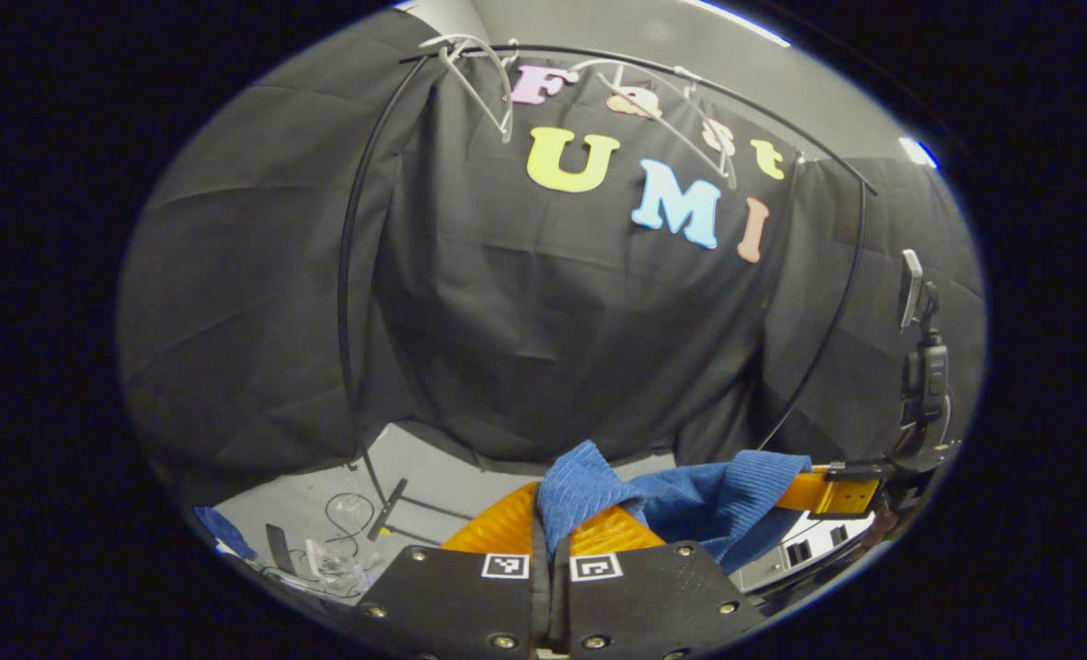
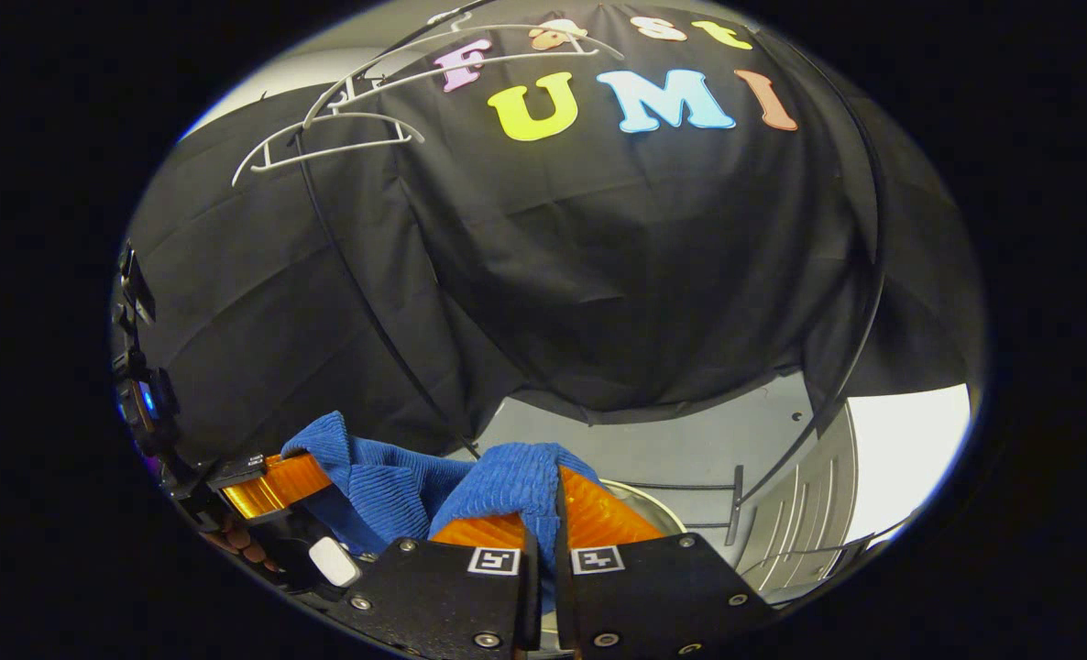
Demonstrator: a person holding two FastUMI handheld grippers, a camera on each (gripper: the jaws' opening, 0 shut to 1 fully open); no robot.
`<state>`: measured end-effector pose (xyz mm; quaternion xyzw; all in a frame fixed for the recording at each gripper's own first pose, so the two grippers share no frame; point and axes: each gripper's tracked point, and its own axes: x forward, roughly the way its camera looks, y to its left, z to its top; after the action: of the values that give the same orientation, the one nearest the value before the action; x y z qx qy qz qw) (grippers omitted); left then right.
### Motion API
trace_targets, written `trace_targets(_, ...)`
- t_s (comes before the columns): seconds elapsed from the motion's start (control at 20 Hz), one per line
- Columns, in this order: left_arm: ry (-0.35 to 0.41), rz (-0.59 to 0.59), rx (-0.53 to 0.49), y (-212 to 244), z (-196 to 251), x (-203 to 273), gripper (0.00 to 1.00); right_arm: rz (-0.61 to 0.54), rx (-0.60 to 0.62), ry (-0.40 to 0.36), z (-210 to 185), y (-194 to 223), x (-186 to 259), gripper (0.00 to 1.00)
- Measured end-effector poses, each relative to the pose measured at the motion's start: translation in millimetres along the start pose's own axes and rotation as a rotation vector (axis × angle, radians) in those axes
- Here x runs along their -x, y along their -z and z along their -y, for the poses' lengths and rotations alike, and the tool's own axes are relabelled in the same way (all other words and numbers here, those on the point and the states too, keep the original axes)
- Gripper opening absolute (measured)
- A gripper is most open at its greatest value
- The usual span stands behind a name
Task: Grasp the clothes on the hanger with both hands and then place them into the laundry hamper below.
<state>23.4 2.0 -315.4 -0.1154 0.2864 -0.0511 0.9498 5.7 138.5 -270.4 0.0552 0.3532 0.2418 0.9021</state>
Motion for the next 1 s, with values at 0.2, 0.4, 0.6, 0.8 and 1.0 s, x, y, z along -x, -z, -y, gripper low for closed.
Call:
trace_targets(0.2, -0.049, -0.115, -0.02, 50, -10, -6, 0.01, -0.065, 0.027, 0.037, 9, 29, -8, 0.07)
trace_targets(0.4, -0.08, -0.189, -0.039, 77, -13, -19, 0.02, -0.125, 0.054, 0.066, 20, 52, -17, 0.1)
trace_targets(0.6, -0.111, -0.263, -0.052, 100, -20, -18, 0.02, -0.195, 0.087, 0.091, 24, 81, -19, 0.16)
trace_targets(0.8, -0.134, -0.322, -0.048, 126, -24, -21, 0.12, -0.237, 0.094, 0.105, 32, 97, -18, 0.44)
trace_targets(1.0, -0.161, -0.297, -0.051, 116, -28, -20, 0.91, -0.224, 0.092, 0.105, 29, 101, -18, 0.85)
